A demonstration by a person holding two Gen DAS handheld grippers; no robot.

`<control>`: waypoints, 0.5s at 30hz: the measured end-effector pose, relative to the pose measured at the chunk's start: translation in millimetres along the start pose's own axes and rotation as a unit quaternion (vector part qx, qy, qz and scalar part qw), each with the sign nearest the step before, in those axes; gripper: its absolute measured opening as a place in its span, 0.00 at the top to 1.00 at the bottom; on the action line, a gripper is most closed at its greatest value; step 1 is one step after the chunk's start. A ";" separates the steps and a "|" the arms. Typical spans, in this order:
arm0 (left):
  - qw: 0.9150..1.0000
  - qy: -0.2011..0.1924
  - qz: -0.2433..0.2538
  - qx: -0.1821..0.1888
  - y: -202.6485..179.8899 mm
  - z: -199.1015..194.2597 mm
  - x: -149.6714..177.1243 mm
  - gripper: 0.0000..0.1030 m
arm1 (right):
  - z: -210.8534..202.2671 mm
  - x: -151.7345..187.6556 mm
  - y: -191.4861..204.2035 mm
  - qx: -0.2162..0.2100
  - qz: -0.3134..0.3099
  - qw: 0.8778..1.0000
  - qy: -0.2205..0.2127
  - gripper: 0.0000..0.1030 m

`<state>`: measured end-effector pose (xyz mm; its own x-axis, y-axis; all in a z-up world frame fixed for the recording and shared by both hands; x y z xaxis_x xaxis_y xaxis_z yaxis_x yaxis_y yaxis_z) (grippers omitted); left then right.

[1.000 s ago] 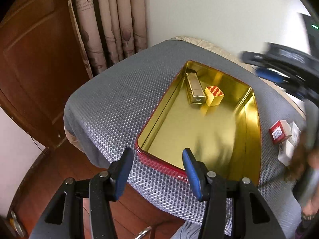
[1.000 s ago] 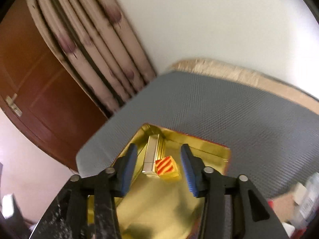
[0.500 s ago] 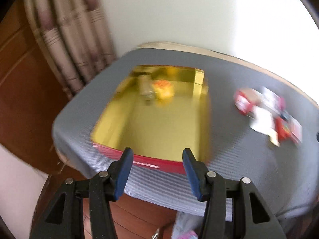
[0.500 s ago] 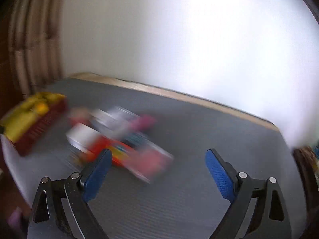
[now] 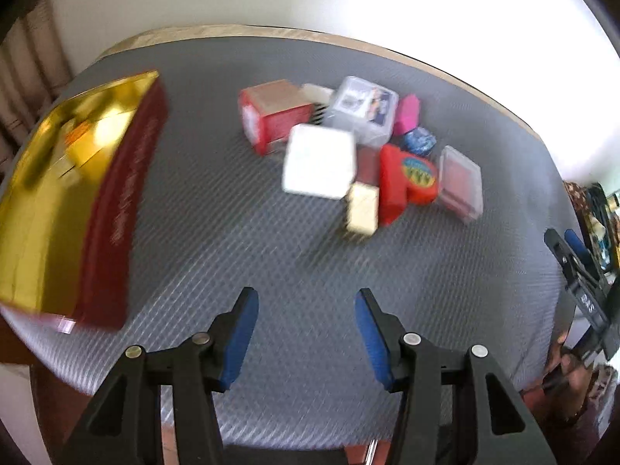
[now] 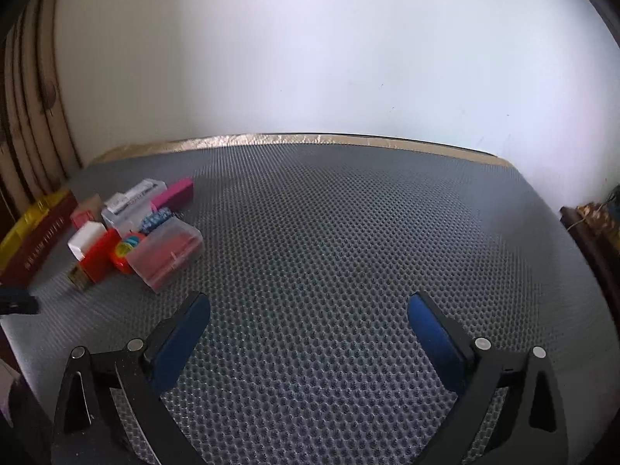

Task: Organize rigid objects
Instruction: 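Grasp the small gold-capped lipstick tube with the left tool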

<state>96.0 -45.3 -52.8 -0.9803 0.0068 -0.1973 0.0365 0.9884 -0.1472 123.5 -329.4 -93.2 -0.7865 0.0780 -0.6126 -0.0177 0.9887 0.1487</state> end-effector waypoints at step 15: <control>0.999 0.018 0.048 0.006 -32.5 45.2 -55.9 0.61 | 1.4 7.5 12.1 -0.026 0.002 1.000 0.013 0.01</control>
<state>158.4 -84.7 -80.8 -0.9783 0.1076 -0.1770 0.1335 0.9809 -0.1414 118.3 -316.7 -97.1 -0.8026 0.0775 -0.5914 -0.0464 0.9804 0.1914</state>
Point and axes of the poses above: each gripper's, at about its wrist camera, not at the fingertips, and z roughly the way its jaws point, y to its left, x to its underside, the point moved 9 cm from there along z, roughly the way its jaws point, and after that the axes turned 11 degrees about y, right-handed, at the moved point
